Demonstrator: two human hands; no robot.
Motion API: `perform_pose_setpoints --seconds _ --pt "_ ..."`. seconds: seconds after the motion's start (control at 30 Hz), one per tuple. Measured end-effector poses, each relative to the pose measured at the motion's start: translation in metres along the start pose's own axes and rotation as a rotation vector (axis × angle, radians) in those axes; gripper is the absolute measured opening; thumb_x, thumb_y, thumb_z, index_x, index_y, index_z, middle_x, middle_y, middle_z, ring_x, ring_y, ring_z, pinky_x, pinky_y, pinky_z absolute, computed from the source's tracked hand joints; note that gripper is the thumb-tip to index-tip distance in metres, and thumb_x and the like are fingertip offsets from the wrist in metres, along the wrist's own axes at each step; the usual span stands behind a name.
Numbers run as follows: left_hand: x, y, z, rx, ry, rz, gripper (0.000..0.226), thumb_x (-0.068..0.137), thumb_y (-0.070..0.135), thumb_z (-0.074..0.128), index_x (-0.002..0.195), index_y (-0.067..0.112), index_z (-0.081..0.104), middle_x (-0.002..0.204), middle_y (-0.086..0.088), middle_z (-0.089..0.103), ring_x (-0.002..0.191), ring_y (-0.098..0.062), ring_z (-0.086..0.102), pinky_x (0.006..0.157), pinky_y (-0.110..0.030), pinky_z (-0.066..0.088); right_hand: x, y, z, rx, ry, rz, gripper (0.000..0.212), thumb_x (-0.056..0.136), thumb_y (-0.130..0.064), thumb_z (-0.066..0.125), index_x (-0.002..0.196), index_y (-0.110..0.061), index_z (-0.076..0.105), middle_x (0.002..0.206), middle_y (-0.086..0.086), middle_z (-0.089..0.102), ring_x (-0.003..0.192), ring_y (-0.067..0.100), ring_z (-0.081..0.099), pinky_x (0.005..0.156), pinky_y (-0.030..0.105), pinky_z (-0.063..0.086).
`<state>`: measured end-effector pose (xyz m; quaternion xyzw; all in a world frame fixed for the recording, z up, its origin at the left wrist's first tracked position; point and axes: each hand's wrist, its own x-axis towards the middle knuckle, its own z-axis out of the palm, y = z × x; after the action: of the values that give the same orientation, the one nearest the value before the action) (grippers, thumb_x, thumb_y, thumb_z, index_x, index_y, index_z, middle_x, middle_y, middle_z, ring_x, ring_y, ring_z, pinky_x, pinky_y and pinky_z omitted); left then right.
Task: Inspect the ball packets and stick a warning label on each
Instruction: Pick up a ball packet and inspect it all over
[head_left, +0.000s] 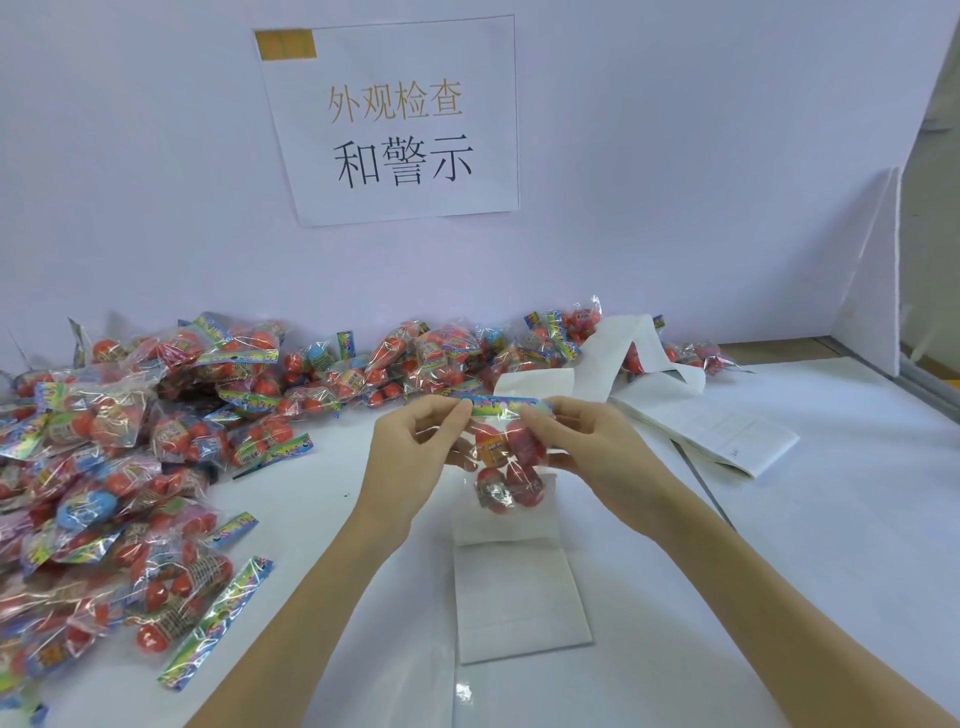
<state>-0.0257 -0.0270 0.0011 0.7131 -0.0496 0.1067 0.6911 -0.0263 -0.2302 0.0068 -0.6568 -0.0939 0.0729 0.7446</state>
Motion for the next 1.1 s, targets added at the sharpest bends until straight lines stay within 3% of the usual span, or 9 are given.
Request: perform_pose_setpoints --seconds 0.13,0.33,0.47,0.63,0.77,0.87,0.93,1.03,1.1 --pt "0.000 0.001 0.000 0.035 0.000 0.028 0.013 0.102 0.013 0.065 0.096 0.010 0.076 0.079 -0.003 0.077 0.062 -0.019 0.071 0.059 -0.024 0.058 0.002 0.002 -0.002 0.077 0.092 0.005 0.016 0.097 -0.019 0.071 0.091 -0.005 0.075 0.097 0.012 0.080 0.085 0.018 0.073 0.077 0.024 0.060" --pt "-0.004 0.002 0.006 0.094 -0.073 0.026 0.011 0.104 0.014 0.062 0.106 0.010 0.071 0.086 -0.010 0.075 0.065 -0.027 0.074 0.061 -0.036 0.063 0.004 0.006 0.000 -0.186 0.303 -0.178 0.015 0.099 -0.022 0.070 0.092 -0.014 0.081 0.086 0.000 0.081 0.079 0.010 0.075 0.076 0.021 0.060" --pt "-0.005 0.003 0.005 0.165 -0.165 0.013 0.009 0.096 0.025 0.073 0.104 0.022 0.075 0.077 0.004 0.074 0.059 -0.017 0.068 0.055 -0.030 0.059 0.003 0.007 0.002 -0.215 0.218 -0.167 0.016 0.099 -0.026 0.070 0.093 -0.017 0.082 0.087 0.001 0.081 0.078 0.009 0.074 0.074 0.023 0.060" --pt "-0.003 0.001 0.002 0.070 -0.035 0.001 0.007 0.099 0.010 0.069 0.096 0.005 0.072 0.080 -0.006 0.073 0.059 -0.027 0.073 0.061 -0.030 0.061 0.004 0.006 0.000 -0.071 0.113 -0.031 0.030 0.099 -0.037 0.066 0.116 -0.014 0.076 0.106 0.007 0.080 0.102 0.024 0.076 0.093 0.034 0.061" --pt "0.002 0.001 -0.005 -0.029 -0.051 -0.083 0.010 0.103 0.009 0.062 0.097 0.004 0.069 0.084 -0.010 0.069 0.066 -0.029 0.071 0.066 -0.035 0.061 0.003 0.006 -0.002 0.041 0.143 -0.017 0.030 0.088 -0.027 0.079 0.109 -0.005 0.077 0.104 0.016 0.078 0.093 0.024 0.075 0.084 0.031 0.062" --pt "0.002 0.002 -0.005 0.057 -0.110 -0.124 0.024 0.103 0.036 0.063 0.096 0.015 0.072 0.089 -0.008 0.071 0.077 -0.022 0.066 0.074 -0.032 0.054 0.002 0.004 -0.004 0.018 0.080 -0.017 0.032 0.083 -0.027 0.084 0.106 -0.006 0.077 0.095 0.013 0.078 0.086 0.020 0.073 0.083 0.032 0.061" --pt "0.001 0.003 -0.005 0.131 -0.105 -0.087 0.031 0.100 0.047 0.062 0.093 0.018 0.071 0.083 0.003 0.075 0.073 -0.010 0.069 0.071 -0.020 0.055 0.001 0.004 -0.004 0.012 0.022 -0.009 0.025 0.086 -0.022 0.083 0.106 -0.008 0.077 0.092 0.010 0.077 0.083 0.019 0.073 0.076 0.029 0.060" --pt "-0.001 0.004 -0.004 0.169 -0.106 -0.016 0.023 0.103 0.037 0.061 0.094 0.016 0.064 0.067 0.003 0.071 0.062 -0.010 0.069 0.063 -0.015 0.052 0.000 0.004 -0.001 -0.005 0.003 0.012 0.019 0.093 -0.026 0.076 0.104 -0.011 0.079 0.094 0.007 0.078 0.083 0.015 0.074 0.071 0.022 0.057" --pt "-0.002 0.006 -0.005 0.180 -0.084 0.025 0.016 0.104 0.032 0.061 0.098 0.017 0.060 0.065 -0.002 0.071 0.063 -0.014 0.070 0.061 -0.023 0.054 0.000 0.003 0.001 0.010 0.039 0.029 0.024 0.098 -0.030 0.070 0.105 -0.010 0.080 0.097 0.007 0.080 0.083 0.016 0.076 0.068 0.020 0.057"
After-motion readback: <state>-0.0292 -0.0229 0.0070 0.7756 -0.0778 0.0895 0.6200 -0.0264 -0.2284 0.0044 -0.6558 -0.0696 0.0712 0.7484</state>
